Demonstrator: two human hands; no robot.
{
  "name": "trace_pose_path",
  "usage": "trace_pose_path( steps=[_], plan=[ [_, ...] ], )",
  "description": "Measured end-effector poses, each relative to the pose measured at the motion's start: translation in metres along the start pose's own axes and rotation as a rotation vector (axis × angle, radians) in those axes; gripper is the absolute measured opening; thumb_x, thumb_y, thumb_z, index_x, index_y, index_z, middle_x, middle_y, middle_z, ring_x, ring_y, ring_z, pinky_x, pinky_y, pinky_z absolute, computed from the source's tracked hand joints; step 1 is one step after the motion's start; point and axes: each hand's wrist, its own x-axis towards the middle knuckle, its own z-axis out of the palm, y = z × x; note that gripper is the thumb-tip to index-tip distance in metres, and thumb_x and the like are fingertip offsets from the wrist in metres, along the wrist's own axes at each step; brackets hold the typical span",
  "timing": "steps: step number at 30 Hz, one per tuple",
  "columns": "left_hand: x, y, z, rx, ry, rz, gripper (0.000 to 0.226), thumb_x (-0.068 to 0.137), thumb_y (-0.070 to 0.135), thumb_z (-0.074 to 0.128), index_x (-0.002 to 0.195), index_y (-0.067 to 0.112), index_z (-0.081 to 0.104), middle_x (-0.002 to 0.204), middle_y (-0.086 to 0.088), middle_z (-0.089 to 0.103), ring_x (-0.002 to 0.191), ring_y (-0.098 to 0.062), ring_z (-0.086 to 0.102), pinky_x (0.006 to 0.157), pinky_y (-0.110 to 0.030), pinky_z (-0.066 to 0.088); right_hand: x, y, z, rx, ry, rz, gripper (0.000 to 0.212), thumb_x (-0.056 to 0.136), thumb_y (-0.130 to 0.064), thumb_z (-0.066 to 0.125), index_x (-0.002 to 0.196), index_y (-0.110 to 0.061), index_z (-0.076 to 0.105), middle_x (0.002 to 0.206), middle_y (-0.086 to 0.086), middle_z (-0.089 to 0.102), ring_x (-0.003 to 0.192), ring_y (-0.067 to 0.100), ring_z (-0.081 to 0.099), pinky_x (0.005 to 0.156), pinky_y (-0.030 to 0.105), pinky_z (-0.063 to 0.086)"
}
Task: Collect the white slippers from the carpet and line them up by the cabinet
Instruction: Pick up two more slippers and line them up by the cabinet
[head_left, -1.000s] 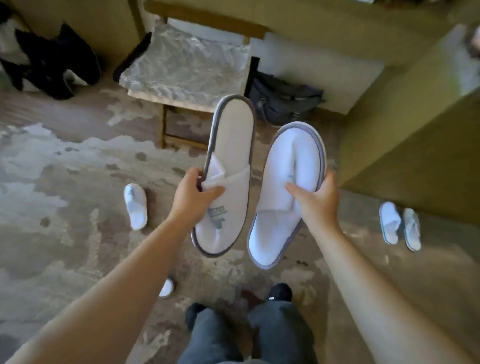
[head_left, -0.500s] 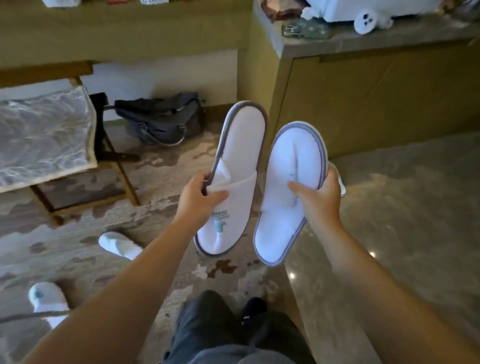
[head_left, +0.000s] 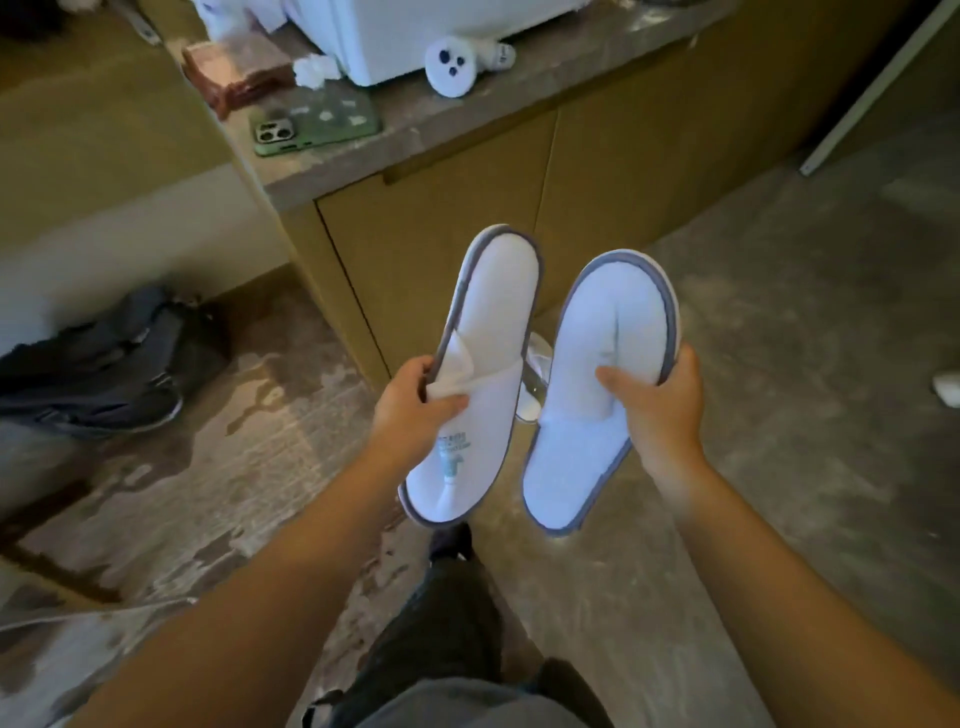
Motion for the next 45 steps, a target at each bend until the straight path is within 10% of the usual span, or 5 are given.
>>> trace_pose_path(
  steps=[11,20,34,45],
  plan=[
    [0.156,0.133,0.147,0.079,-0.228,0.075,0.036,0.078,0.015,0.065,0.11,0.013,0.049,0.1,0.0,0.055,0.092,-0.019,0.054,0.075,-0.034,0.044,0.2,-0.005,-0.081,-0.029,0.232,0.077,0.054,0.066,-0.014,0.076,0.111,-0.012,0.046,0.102,-0.002,0.048,0.093,0.016,0.05,0.076,0.03,0.043],
    [0.244,0.193,0.305,0.004,0.039,-0.079,0.038,0.078,0.016,0.065,0.109,0.006,0.046,0.095,-0.004,0.054,0.081,-0.017,0.052,0.056,-0.02,0.039,0.393,0.011,-0.157,-0.045,0.013,0.095,0.049,0.066,-0.009,0.076,0.105,-0.012,0.046,0.1,0.0,0.051,0.091,0.016,0.053,0.073,0.026,0.045],
    [0.382,0.205,0.401,-0.027,0.091,-0.331,0.024,0.079,0.019,0.063,0.093,0.022,0.043,0.08,0.007,0.053,0.082,-0.017,0.052,0.06,-0.025,0.039,0.611,0.038,-0.144,-0.186,-0.171,0.113,0.051,0.066,-0.015,0.076,0.095,-0.027,0.036,0.089,-0.01,0.046,0.085,0.012,0.049,0.057,0.013,0.04],
    [0.512,0.17,0.503,-0.025,0.089,-0.399,0.026,0.079,0.021,0.063,0.098,0.016,0.046,0.086,0.002,0.055,0.083,-0.018,0.054,0.07,-0.032,0.043,0.772,0.137,-0.108,-0.246,-0.299,0.133,0.055,0.067,-0.015,0.076,0.112,-0.013,0.044,0.103,-0.001,0.048,0.092,0.016,0.05,0.072,0.029,0.048]
  ],
)
